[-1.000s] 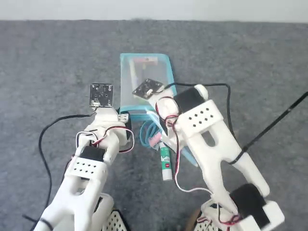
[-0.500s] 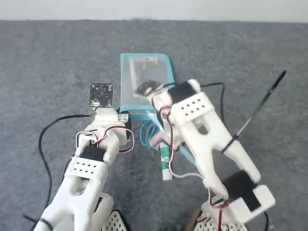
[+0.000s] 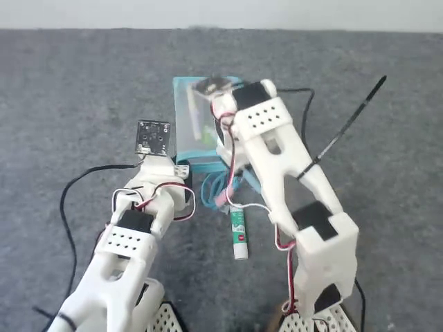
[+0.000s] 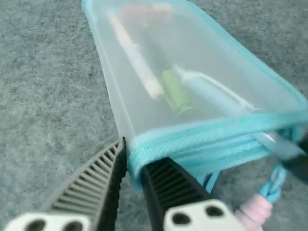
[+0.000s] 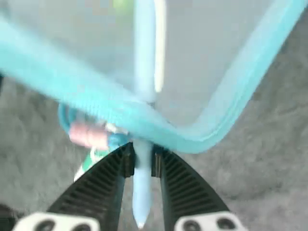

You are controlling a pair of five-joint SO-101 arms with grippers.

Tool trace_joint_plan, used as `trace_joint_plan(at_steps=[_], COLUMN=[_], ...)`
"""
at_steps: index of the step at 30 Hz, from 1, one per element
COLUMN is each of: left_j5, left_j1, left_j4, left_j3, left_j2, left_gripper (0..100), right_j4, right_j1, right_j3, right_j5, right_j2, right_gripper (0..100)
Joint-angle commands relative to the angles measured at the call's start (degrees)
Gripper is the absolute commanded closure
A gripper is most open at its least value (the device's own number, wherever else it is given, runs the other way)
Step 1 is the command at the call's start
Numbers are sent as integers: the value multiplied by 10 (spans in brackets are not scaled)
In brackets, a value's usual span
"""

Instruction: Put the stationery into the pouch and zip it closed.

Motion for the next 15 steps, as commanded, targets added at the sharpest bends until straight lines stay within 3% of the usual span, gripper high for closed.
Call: trace_joint_plan(at_steps=[1, 7, 11, 15], left_j5=[-9, -10, -10, -10], left_j1=[25, 44, 41, 41], left_j4=[-22, -23, -23, -23], left_j3=[-9, -7, -7, -7], left_j2=[-7, -7, -7, -7], left_gripper=[989, 989, 989, 989], right_j4=[21, 18, 20, 20], right_j1=[8, 7, -15, -21], right_j3=[-109, -169, -175, -175], right_j5=[-40, -109, -92, -84], right_j2=[7, 19, 15, 12], right_gripper=[991, 990, 979, 868])
